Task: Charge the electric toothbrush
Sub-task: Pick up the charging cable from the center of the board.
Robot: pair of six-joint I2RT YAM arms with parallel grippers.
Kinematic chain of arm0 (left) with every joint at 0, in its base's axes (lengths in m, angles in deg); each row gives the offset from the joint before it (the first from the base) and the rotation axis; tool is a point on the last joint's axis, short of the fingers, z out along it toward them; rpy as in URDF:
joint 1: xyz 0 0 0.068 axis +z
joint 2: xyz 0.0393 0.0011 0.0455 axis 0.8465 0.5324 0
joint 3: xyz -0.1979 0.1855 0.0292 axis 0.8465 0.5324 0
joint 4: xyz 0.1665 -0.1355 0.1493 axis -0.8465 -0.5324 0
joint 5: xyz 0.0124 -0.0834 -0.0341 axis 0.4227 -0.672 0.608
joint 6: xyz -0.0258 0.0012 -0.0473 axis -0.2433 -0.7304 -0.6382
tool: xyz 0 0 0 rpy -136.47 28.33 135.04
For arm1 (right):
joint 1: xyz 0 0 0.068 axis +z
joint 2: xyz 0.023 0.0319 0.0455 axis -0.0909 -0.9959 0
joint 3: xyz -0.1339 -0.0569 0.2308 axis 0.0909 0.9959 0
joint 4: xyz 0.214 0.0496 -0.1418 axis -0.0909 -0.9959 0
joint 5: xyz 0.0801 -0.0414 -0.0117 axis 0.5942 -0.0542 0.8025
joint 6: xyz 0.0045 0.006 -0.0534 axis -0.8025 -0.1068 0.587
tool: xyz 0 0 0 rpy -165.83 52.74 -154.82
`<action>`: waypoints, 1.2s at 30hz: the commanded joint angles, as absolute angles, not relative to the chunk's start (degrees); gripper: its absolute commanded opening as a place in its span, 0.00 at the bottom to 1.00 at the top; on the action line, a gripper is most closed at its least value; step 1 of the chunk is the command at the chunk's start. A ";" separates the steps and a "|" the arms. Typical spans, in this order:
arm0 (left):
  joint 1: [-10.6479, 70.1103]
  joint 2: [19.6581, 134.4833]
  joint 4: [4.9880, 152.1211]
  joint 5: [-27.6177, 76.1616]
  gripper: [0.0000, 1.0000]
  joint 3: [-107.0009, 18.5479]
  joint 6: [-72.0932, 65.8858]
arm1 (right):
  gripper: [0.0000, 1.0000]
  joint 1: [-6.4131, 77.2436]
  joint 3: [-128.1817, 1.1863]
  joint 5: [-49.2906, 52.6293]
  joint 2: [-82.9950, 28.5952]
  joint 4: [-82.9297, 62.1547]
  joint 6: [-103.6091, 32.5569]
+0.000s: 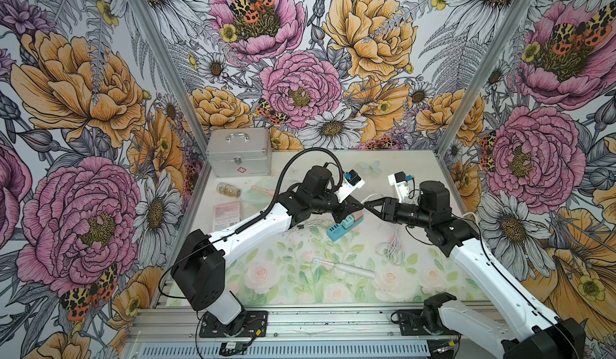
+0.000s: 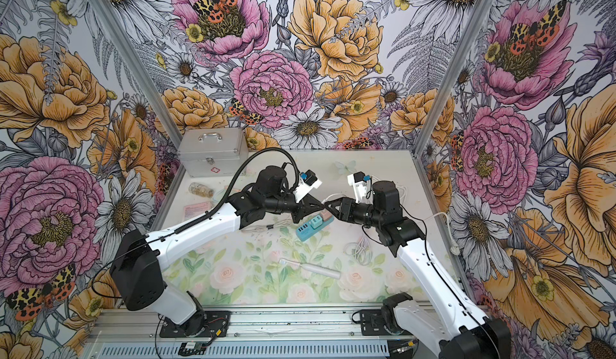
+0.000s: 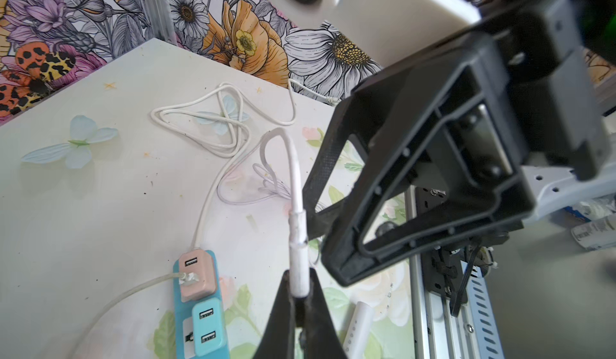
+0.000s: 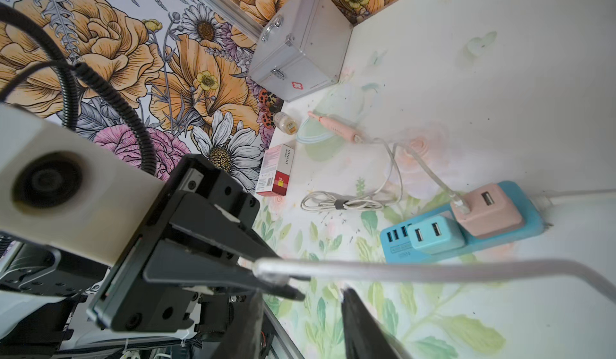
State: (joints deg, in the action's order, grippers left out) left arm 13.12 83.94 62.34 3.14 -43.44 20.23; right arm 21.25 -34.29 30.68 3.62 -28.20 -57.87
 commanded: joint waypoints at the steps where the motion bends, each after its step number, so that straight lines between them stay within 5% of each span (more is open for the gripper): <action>1: 13.28 82.06 61.86 -3.44 0.00 -44.28 20.03 | 0.45 20.61 -33.64 33.95 4.68 -20.55 -54.29; 22: 14.41 82.93 60.13 -7.16 0.00 -46.13 19.70 | 0.25 18.59 -29.47 45.63 3.91 -10.02 -54.54; 31: 14.41 83.80 60.09 -6.91 0.01 -47.26 19.03 | 0.03 18.65 -29.96 45.24 2.76 -11.15 -53.26; 34: 14.52 83.57 60.11 -4.60 0.29 -46.84 18.70 | 0.00 18.61 -30.57 42.48 3.20 -12.62 -53.00; 36: 14.99 82.53 60.06 -1.92 0.34 -45.80 18.15 | 0.00 18.64 -31.05 40.06 3.22 -13.88 -52.95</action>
State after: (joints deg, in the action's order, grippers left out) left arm 14.24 84.03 59.06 -4.91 -45.01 18.78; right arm 18.38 -29.84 42.92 3.05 -12.57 -54.04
